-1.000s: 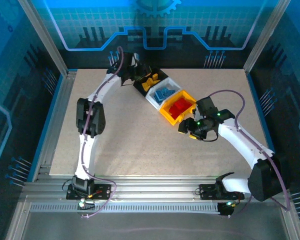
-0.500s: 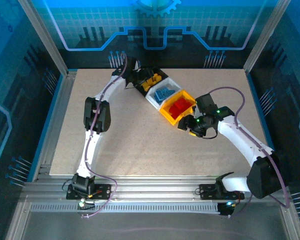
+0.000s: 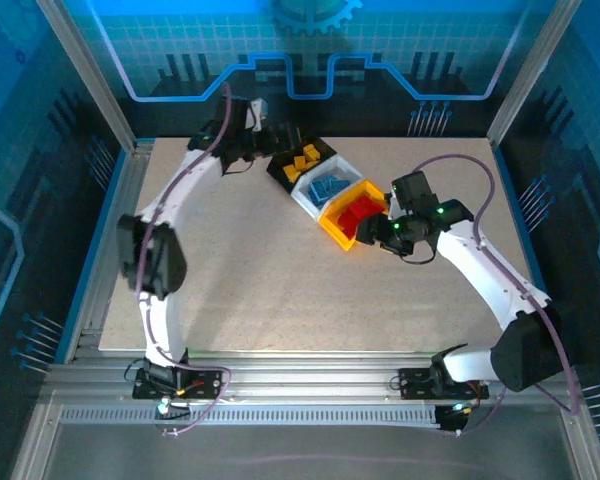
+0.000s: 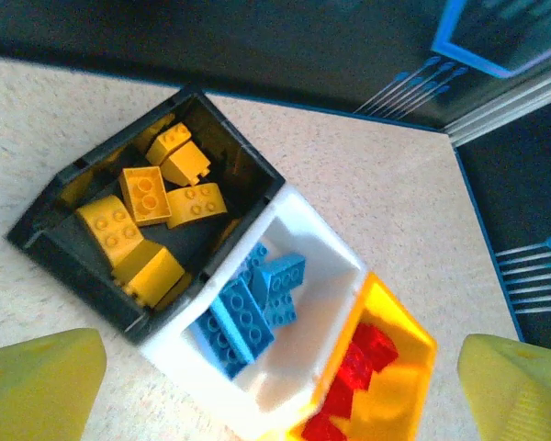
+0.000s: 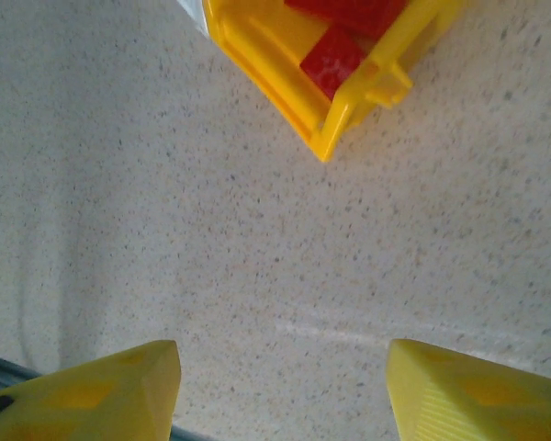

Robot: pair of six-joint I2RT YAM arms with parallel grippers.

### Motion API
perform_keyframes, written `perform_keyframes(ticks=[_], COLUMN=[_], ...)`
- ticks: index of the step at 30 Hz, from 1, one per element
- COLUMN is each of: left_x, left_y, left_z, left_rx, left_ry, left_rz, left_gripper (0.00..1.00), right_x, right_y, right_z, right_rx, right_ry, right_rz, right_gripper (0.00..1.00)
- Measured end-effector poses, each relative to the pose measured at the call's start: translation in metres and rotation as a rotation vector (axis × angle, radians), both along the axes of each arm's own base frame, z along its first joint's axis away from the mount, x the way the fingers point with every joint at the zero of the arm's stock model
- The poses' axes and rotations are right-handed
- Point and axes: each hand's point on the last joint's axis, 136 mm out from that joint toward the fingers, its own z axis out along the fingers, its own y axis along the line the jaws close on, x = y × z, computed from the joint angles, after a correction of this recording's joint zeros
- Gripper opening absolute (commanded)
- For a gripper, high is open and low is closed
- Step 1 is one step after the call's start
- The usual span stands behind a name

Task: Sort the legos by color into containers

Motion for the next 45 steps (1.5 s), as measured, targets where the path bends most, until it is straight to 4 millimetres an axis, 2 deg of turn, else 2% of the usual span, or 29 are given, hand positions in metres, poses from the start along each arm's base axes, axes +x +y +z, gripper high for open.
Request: perform_keyframes(ticks=[2,3,6,9,12,16,20,23,28,31,35,38,41,43,45], left_x=[-0.027,-0.041,-0.086,-0.117,-0.141,-0.178,-0.204,-0.21,-0.212,-0.208,-0.199,-0.187,-0.172,-0.161,-0.149], left_y=[0.008,0.013,0.031,0.05,0.073,0.11,0.135,0.152,0.182,0.198,0.228,0.227,0.217,0.213,0.206], left_z=[0.025,0.031,0.033,0.013,-0.017,-0.062,-0.081,-0.092,-0.125,-0.139,-0.167,-0.184,-0.19,-0.191,-0.196], left_rx=[0.015,0.024,0.045,0.086,0.145,0.264,0.345,0.386,0.459,0.486,0.498,0.503,0.483,0.463,0.444], left_ry=[-0.063,-0.082,-0.102,-0.082,-0.07,-0.064,-0.119,-0.154,-0.124,-0.131,-0.118,-0.128,-0.169,-0.204,-0.246], left_rz=[-0.009,-0.009,0.022,0.077,0.151,0.267,0.333,0.399,0.486,0.523,0.595,0.555,0.503,0.482,0.448], left_gripper=[0.99,0.99,0.99,0.99,0.99,0.99,0.99,0.99,0.99,0.99,0.99,0.99,0.99,0.99,0.99], right_x=[0.005,0.008,0.01,0.011,0.018,0.034,0.047,0.055,0.06,0.071,0.092,0.092,0.087,0.087,0.09], right_y=[-0.009,-0.013,-0.027,-0.04,-0.056,-0.103,-0.146,-0.154,-0.146,-0.141,-0.133,-0.121,-0.109,-0.11,-0.111], right_z=[0.006,0.009,0.024,0.036,0.03,0.009,-0.002,-0.02,-0.074,-0.087,-0.09,-0.092,-0.104,-0.109,-0.105], right_rx=[-0.019,-0.03,-0.074,-0.152,-0.248,-0.358,-0.407,-0.421,-0.39,-0.392,-0.396,-0.404,-0.406,-0.41,-0.416], right_ry=[-0.061,-0.108,-0.301,-0.494,-0.588,-0.584,-0.589,-0.598,-0.553,-0.571,-0.655,-0.731,-0.755,-0.752,-0.772], right_rz=[-0.01,-0.01,0.007,0.05,0.079,0.015,-0.072,-0.063,-0.02,0.012,0.034,0.074,0.119,0.117,0.109], right_gripper=[0.65,0.65,0.66,0.65,0.66,0.66,0.65,0.65,0.65,0.65,0.66,0.66,0.68,0.68,0.68])
